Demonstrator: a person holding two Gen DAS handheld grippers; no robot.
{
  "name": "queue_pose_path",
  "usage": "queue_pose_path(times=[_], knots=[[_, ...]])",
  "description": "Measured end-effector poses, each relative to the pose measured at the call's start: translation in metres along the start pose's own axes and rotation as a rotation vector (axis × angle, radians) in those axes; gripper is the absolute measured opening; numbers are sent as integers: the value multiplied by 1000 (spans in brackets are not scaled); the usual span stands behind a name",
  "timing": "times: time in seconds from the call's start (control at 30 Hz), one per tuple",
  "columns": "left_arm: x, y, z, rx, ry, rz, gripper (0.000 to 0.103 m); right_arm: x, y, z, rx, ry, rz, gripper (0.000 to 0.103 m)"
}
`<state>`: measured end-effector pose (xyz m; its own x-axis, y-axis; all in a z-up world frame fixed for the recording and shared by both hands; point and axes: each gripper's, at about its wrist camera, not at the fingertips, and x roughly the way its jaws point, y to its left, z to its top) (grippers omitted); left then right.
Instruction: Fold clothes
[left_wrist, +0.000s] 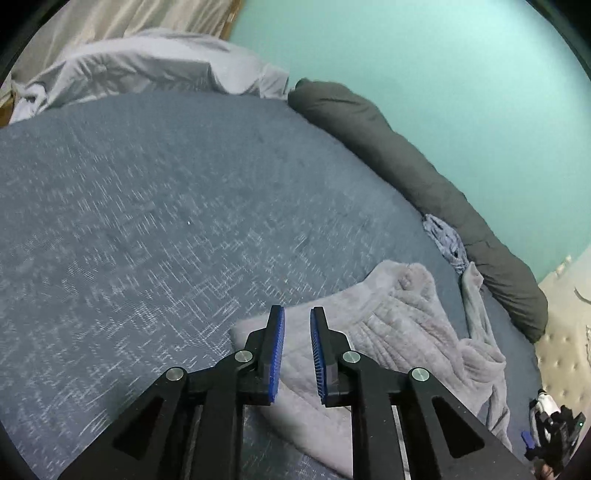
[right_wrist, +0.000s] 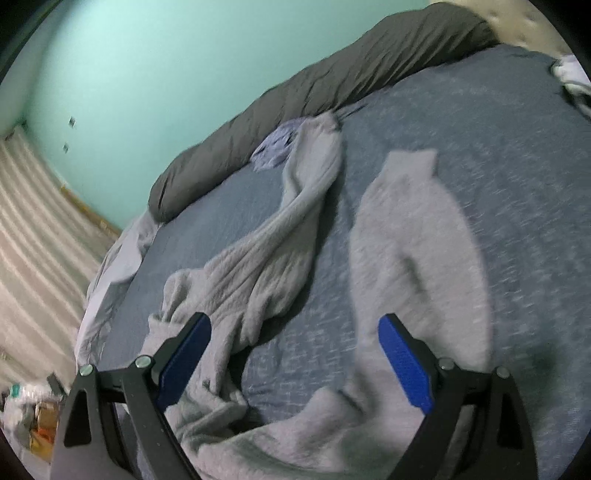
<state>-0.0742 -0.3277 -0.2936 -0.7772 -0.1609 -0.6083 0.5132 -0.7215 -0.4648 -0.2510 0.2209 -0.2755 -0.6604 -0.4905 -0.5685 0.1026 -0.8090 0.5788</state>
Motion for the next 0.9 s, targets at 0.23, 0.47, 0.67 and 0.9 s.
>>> queue_pose_path(times=[0.23, 0.47, 0.67, 0.9], knots=[[10, -32, -12, 45, 81, -121, 19, -20, -47, 17, 43, 43, -162, 93], [29, -72, -38, 155, 167, -166, 19, 3, -87, 47, 44, 194, -253, 93], [33, -86, -50, 226, 199, -165, 19, 41, -99, 67, 5, 242, -262, 93], [41, -91, -52, 245, 213, -156, 19, 80, -103, 70, 2, 268, -242, 82]])
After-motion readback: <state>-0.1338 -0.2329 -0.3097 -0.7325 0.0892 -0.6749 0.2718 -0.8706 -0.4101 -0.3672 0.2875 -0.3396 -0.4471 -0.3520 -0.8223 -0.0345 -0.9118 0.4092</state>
